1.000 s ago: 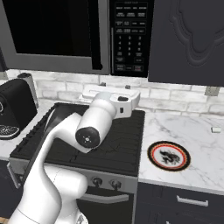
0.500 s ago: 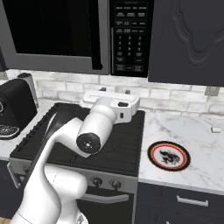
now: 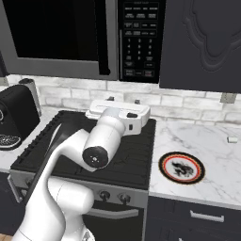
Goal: Pick the carrot from the counter and place it in the microwave. Then turn on the microwave.
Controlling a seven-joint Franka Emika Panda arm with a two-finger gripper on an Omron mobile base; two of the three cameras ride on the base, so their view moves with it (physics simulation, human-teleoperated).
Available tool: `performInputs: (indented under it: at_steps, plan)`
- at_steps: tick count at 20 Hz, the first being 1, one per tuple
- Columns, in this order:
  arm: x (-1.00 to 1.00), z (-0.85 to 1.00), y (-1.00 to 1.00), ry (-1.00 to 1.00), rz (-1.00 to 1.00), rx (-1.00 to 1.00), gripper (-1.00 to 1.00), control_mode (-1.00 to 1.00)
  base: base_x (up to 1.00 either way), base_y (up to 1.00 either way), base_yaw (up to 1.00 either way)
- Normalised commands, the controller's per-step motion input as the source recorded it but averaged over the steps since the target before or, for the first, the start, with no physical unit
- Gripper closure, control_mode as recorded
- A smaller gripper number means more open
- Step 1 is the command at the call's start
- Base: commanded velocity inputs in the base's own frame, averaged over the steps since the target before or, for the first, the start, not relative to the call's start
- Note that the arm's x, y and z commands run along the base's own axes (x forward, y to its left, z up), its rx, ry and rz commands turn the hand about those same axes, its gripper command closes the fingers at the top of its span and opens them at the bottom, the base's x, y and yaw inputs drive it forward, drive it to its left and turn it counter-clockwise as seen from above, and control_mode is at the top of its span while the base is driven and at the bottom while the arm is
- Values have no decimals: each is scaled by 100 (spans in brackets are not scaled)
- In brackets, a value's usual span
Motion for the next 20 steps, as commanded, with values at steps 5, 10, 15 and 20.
performInputs:
  at_steps: [5, 10, 15, 20]
  plan:
    - [7, 0, 0, 0, 0, 0, -100, -100, 0, 0, 0]
    - [12, 0, 0, 0, 0, 0, -100, -100, 0, 0, 0]
    - [5, -3, 0, 0, 0, 0, -100, -100, 0, 0, 0]
    - [21, -4, 0, 0, 0, 0, -100, -100, 0, 0, 0]
